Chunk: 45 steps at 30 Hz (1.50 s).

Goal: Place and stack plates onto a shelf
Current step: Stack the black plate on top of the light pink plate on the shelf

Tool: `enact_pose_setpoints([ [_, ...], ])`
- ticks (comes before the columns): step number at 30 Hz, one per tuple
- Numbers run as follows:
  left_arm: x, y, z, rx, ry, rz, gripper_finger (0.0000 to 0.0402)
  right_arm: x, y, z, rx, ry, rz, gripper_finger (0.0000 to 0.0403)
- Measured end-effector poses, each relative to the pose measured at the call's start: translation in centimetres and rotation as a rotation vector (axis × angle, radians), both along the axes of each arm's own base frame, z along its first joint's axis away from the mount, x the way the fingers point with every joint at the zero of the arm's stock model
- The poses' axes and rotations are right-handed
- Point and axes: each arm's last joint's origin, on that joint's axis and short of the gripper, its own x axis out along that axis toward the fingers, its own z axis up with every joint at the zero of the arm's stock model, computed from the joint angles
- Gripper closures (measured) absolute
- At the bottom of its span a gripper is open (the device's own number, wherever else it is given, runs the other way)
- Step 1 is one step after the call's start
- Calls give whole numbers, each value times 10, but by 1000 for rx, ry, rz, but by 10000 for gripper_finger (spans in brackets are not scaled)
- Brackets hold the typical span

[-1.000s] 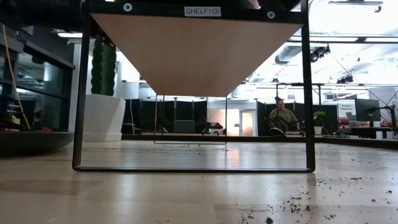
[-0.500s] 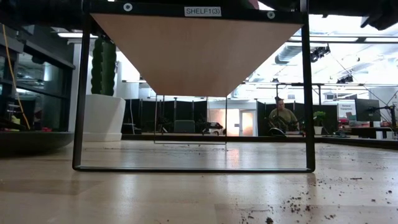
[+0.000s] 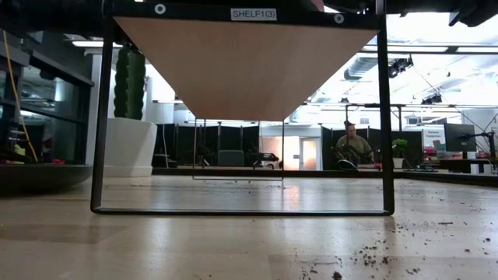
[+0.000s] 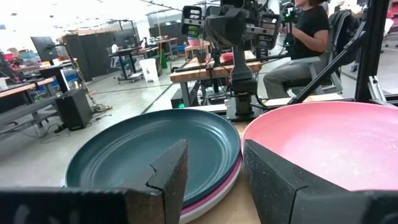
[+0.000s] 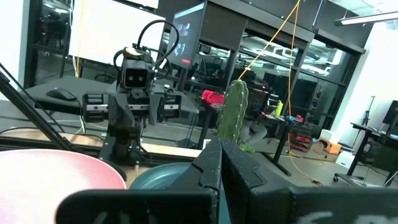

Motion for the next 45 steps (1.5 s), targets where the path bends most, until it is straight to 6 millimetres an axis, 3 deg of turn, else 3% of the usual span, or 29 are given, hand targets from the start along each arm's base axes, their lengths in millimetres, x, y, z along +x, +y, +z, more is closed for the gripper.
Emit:
enact_pose_setpoints([
  [31, 0, 0, -3, 8, 32, 1, 259, 0, 0, 0, 0, 3, 0, 403],
  [36, -1, 1, -14, -53, 143, 10, 259, 1, 0, -1, 0, 9, 0, 403],
  [45, -8, 6, -15, -312, 524, 69, 259, 9, -6, -9, -8, 46, -30, 403],
])
